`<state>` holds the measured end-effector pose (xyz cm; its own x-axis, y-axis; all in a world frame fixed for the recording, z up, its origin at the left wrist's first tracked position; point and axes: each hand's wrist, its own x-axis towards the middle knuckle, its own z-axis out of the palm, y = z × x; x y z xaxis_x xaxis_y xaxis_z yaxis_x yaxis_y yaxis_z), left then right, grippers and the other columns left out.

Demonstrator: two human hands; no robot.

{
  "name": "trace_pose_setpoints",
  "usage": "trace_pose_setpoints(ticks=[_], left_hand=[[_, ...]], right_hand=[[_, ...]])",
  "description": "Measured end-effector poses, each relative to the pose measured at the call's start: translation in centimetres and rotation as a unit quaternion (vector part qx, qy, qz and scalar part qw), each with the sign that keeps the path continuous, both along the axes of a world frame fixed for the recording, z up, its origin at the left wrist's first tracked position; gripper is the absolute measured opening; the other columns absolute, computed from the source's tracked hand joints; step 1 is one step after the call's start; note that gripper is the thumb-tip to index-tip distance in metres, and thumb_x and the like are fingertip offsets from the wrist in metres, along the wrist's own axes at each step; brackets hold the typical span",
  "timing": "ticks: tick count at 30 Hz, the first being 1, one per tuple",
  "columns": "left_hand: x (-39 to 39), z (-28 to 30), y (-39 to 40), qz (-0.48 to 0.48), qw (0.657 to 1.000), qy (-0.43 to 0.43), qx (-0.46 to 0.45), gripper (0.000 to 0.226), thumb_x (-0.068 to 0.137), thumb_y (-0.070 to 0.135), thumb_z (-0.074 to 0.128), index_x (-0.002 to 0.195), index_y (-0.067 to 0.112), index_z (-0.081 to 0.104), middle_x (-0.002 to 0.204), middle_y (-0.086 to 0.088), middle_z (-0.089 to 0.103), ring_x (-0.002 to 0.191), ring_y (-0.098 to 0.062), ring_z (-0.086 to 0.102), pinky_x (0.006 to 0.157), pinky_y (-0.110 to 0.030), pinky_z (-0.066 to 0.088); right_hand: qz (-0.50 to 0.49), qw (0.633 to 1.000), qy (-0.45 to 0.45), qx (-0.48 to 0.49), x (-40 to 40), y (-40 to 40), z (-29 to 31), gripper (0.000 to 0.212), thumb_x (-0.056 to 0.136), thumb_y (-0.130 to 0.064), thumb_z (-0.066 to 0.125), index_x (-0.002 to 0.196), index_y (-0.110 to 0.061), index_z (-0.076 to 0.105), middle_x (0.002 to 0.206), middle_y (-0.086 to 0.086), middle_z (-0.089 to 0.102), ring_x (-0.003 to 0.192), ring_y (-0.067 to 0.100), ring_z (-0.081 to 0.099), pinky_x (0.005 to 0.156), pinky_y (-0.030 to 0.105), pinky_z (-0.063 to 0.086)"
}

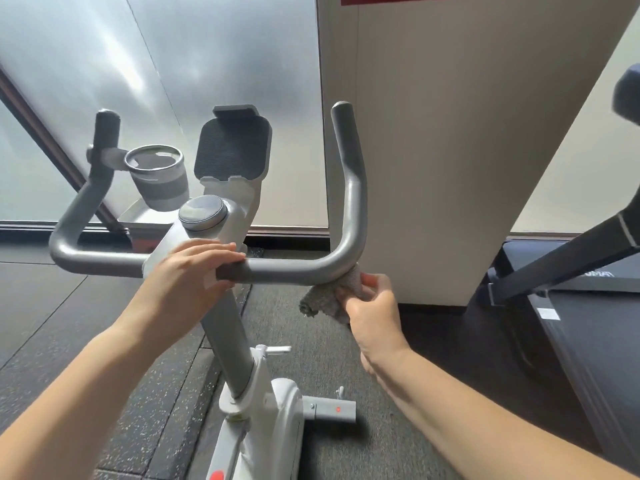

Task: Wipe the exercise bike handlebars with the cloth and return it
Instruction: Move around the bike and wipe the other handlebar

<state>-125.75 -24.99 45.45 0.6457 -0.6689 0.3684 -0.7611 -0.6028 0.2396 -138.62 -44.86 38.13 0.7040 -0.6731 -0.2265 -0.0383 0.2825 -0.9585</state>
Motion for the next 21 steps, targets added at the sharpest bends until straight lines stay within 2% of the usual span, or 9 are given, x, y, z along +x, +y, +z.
trace_pose_setpoints(ticks=[2,4,6,8,11,13,16,18,21], left_hand=[[1.0,-0.7,0.4,-0.003,0.999,-0.024,0.042,0.042,0.072,0.017,0.076,0.106,0.036,0.062,0.109,0.011,0.065,0.11,-0.013,0.056,0.102,-0.02,0.033],[1.5,-1.0,0.7,-0.009,0.997,-0.043,0.06,0.038,0.074,0.018,0.073,0.108,0.033,0.063,0.108,0.011,0.065,0.112,-0.015,0.056,0.101,-0.015,0.028],[1.2,-0.6,0.7,-0.013,0.999,-0.021,0.027,0.039,0.065,0.006,0.079,0.099,0.02,0.071,0.1,0.003,0.071,0.103,-0.022,0.061,0.096,-0.017,0.034],[0.4,0.2,0.4,-0.018,1.0,-0.012,0.005,0.046,0.055,-0.006,0.081,0.096,0.014,0.073,0.095,-0.003,0.073,0.097,-0.024,0.063,0.092,-0.016,0.033],[-0.1,0.4,-0.1,-0.005,1.0,-0.015,-0.014,0.048,0.051,-0.012,0.077,0.092,0.013,0.074,0.092,-0.006,0.073,0.096,-0.027,0.065,0.089,-0.008,0.026],[0.0,0.2,0.1,0.005,1.0,-0.012,-0.02,0.049,0.053,-0.013,0.072,0.094,0.014,0.074,0.095,-0.006,0.073,0.1,-0.028,0.063,0.09,-0.006,0.023],[-0.2,0.3,0.2,0.007,1.0,-0.014,-0.02,0.051,0.058,-0.013,0.064,0.1,0.014,0.072,0.103,-0.007,0.071,0.108,-0.028,0.059,0.092,-0.009,0.023],[-0.4,0.5,0.3,0.008,1.0,-0.016,-0.024,0.05,0.061,-0.012,0.061,0.103,0.013,0.072,0.106,-0.006,0.07,0.112,-0.027,0.057,0.094,-0.013,0.025],[-0.6,0.5,0.4,0.012,0.999,-0.018,-0.025,0.049,0.063,-0.012,0.059,0.104,0.013,0.072,0.108,-0.007,0.07,0.113,-0.027,0.056,0.095,-0.013,0.024]], right_hand=[[0.001,1.0,-0.002,0.014,0.2,1.6,-0.3,0.026,0.082,-0.004,0.063,0.1,-0.017,0.05,0.101,0.012,0.066,0.098,0.029,0.066,0.089,0.051,0.054],[0.003,1.0,0.004,0.015,0.8,3.3,-0.3,0.026,0.082,-0.007,0.065,0.101,-0.017,0.05,0.105,0.013,0.064,0.098,0.027,0.065,0.09,0.048,0.053],[0.016,1.0,0.009,0.015,1.6,4.9,-0.2,0.026,0.083,-0.009,0.064,0.102,-0.018,0.048,0.107,0.013,0.063,0.092,0.022,0.063,0.085,0.039,0.054],[0.033,0.999,0.008,0.03,2.5,6.5,0.3,0.029,0.083,-0.008,0.064,0.106,-0.017,0.047,0.108,0.012,0.062,0.084,0.017,0.062,0.078,0.034,0.054],[0.042,0.998,0.029,0.045,4.3,8.6,0.7,0.038,0.074,-0.018,0.069,0.105,-0.019,0.047,0.109,0.011,0.061,0.091,0.023,0.065,0.087,0.045,0.055],[0.045,0.996,0.037,0.071,5.6,9.7,0.6,0.038,0.065,-0.024,0.066,0.097,-0.024,0.046,0.104,0.012,0.063,0.094,0.029,0.066,0.087,0.051,0.054],[0.038,0.991,0.031,0.121,6.7,10.8,0.8,0.03,0.068,-0.014,0.062,0.09,-0.028,0.046,0.099,0.014,0.067,0.096,0.036,0.066,0.087,0.054,0.053],[0.032,0.988,0.023,0.15,6.5,10.9,1.3,0.031,0.069,-0.012,0.061,0.093,-0.027,0.049,0.096,0.016,0.068,0.096,0.04,0.067,0.084,0.057,0.053],[0.021,0.98,-0.01,0.198,5.5,10.4,1.6,0.032,0.077,-0.004,0.06,0.105,-0.018,0.052,0.092,0.014,0.067,0.087,0.031,0.069,0.085,0.05,0.055]])
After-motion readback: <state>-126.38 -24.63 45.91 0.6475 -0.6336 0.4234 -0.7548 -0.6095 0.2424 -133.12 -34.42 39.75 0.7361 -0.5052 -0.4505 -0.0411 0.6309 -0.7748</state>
